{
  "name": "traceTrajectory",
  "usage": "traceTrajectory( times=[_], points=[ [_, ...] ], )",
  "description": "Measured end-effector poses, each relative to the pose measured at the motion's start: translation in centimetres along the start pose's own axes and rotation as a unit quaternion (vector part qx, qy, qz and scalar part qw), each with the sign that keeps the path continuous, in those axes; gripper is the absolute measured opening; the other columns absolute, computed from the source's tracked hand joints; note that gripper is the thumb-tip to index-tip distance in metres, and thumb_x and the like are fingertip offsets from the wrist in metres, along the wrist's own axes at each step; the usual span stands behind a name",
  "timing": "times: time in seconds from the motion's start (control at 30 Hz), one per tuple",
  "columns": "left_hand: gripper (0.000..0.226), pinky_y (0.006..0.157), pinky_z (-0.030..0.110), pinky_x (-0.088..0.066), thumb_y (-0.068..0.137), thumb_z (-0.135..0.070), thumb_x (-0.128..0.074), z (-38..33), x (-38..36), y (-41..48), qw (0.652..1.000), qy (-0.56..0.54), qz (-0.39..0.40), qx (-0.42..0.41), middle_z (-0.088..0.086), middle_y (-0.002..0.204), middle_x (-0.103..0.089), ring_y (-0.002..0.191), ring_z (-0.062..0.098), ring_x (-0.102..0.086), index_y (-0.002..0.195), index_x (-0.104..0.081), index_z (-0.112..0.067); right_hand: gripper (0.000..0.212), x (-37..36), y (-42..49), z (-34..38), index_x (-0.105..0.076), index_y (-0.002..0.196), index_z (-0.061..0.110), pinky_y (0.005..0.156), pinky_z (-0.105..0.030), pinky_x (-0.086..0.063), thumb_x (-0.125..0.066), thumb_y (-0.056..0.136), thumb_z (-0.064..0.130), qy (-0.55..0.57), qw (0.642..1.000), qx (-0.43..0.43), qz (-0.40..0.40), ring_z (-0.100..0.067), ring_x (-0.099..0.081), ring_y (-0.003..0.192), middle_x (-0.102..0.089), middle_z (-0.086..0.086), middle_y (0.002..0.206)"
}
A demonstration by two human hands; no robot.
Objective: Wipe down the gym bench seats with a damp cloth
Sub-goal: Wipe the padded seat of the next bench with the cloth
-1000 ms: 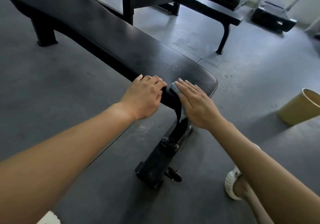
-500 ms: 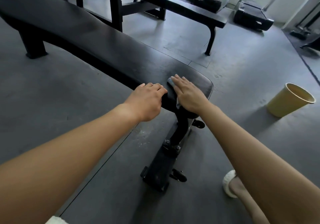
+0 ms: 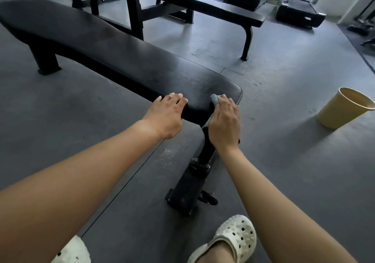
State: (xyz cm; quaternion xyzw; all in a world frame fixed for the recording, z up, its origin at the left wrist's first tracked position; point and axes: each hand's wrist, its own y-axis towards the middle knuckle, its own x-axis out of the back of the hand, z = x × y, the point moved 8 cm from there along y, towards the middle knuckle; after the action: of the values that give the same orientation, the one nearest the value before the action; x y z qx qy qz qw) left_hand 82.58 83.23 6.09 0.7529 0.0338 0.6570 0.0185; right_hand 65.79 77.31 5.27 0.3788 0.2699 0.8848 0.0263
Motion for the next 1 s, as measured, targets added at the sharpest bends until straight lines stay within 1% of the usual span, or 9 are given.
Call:
traceTrajectory(
  times=[0.07,0.13,0.27,0.33,0.47,0.6,0.77,0.9,1.0],
  points=[
    [0.064,0.125,0.050,-0.019,0.094,-0.013,-0.043,0.1,0.0,0.0,1.000,0.002,-0.007,-0.002,0.006,0.167,-0.024,0.154,0.027,-0.022,0.156,-0.030,-0.017,0.039,-0.1,-1.4,1.0,-0.053,0.139,0.011,0.122,-0.046,-0.026,-0.033,0.108,0.024,-0.031,0.998,0.016,-0.047,-0.029,-0.037,0.145,-0.051,-0.008,0.150],
    [0.062,0.124,0.050,-0.020,0.092,-0.012,-0.044,0.2,0.0,0.0,0.999,-0.003,-0.036,-0.013,0.005,0.163,-0.032,0.148,0.028,-0.030,0.153,-0.035,-0.017,0.040,-0.7,-2.7,2.0,-0.049,0.142,0.009,0.125,-0.045,-0.021,-0.034,0.108,0.024,-0.070,0.995,0.043,-0.057,-0.031,-0.034,0.146,-0.047,-0.008,0.151],
    [0.053,0.118,0.049,-0.033,0.089,-0.013,-0.037,0.9,0.3,-0.4,0.983,-0.071,-0.157,-0.061,0.011,0.142,-0.057,0.124,0.036,-0.051,0.138,-0.055,-0.009,0.042,-2.1,-2.8,3.7,-0.047,0.145,0.006,0.125,-0.049,-0.018,-0.036,0.107,0.019,-0.134,0.986,0.071,-0.063,-0.033,-0.036,0.146,-0.047,-0.012,0.151],
    [0.051,0.118,0.048,-0.034,0.089,-0.014,-0.036,1.6,0.1,-0.4,0.971,-0.101,-0.198,-0.085,0.009,0.136,-0.062,0.118,0.034,-0.054,0.133,-0.061,-0.010,0.043,-3.2,-2.1,4.7,-0.048,0.146,0.005,0.126,-0.048,-0.017,-0.036,0.106,0.016,-0.162,0.981,0.087,-0.057,-0.033,-0.039,0.144,-0.050,-0.013,0.150],
    [0.045,0.122,0.049,-0.029,0.091,-0.008,-0.048,3.1,0.2,0.1,0.959,-0.119,-0.214,-0.141,0.005,0.134,-0.064,0.117,0.028,-0.056,0.132,-0.064,-0.013,0.043,-4.2,-1.8,6.2,-0.049,0.145,0.005,0.124,-0.046,-0.021,-0.041,0.104,0.011,-0.188,0.973,0.125,-0.047,-0.032,-0.042,0.143,-0.051,-0.013,0.149],
    [0.043,0.120,0.052,-0.030,0.090,-0.012,-0.049,3.8,0.6,1.1,0.961,-0.093,-0.189,-0.181,0.001,0.130,-0.063,0.118,0.027,-0.055,0.129,-0.065,-0.018,0.044,-3.0,-2.5,5.4,-0.048,0.147,0.007,0.121,-0.048,-0.029,-0.042,0.105,0.021,-0.203,0.965,0.167,-0.020,-0.029,-0.041,0.143,-0.047,-0.009,0.152],
    [0.041,0.119,0.053,-0.029,0.091,-0.016,-0.047,4.8,1.3,1.6,0.967,-0.091,-0.153,-0.183,0.004,0.126,-0.060,0.120,0.031,-0.053,0.127,-0.065,-0.019,0.045,-2.1,-3.4,3.9,-0.045,0.148,0.008,0.122,-0.048,-0.027,-0.039,0.106,0.023,-0.213,0.970,0.097,-0.069,-0.028,-0.039,0.144,-0.045,-0.007,0.153],
    [0.040,0.121,0.053,-0.026,0.094,-0.020,-0.051,6.8,1.5,1.1,0.973,-0.066,-0.121,-0.184,0.006,0.134,-0.054,0.127,0.032,-0.047,0.134,-0.059,-0.019,0.045,-2.9,-3.7,4.5,-0.044,0.148,0.008,0.120,-0.049,-0.027,-0.038,0.106,0.024,-0.200,0.972,0.008,-0.124,-0.030,-0.037,0.144,-0.045,-0.008,0.152],
    [0.042,0.123,0.053,-0.024,0.096,-0.022,-0.052,9.0,2.0,0.9,0.977,-0.053,-0.105,-0.177,0.009,0.140,-0.050,0.131,0.033,-0.044,0.138,-0.054,-0.018,0.046,-4.2,-3.1,6.1,-0.045,0.147,0.007,0.124,-0.050,-0.020,-0.035,0.108,0.030,-0.204,0.965,-0.068,-0.150,-0.031,-0.036,0.145,-0.046,-0.009,0.151]
  ],
)
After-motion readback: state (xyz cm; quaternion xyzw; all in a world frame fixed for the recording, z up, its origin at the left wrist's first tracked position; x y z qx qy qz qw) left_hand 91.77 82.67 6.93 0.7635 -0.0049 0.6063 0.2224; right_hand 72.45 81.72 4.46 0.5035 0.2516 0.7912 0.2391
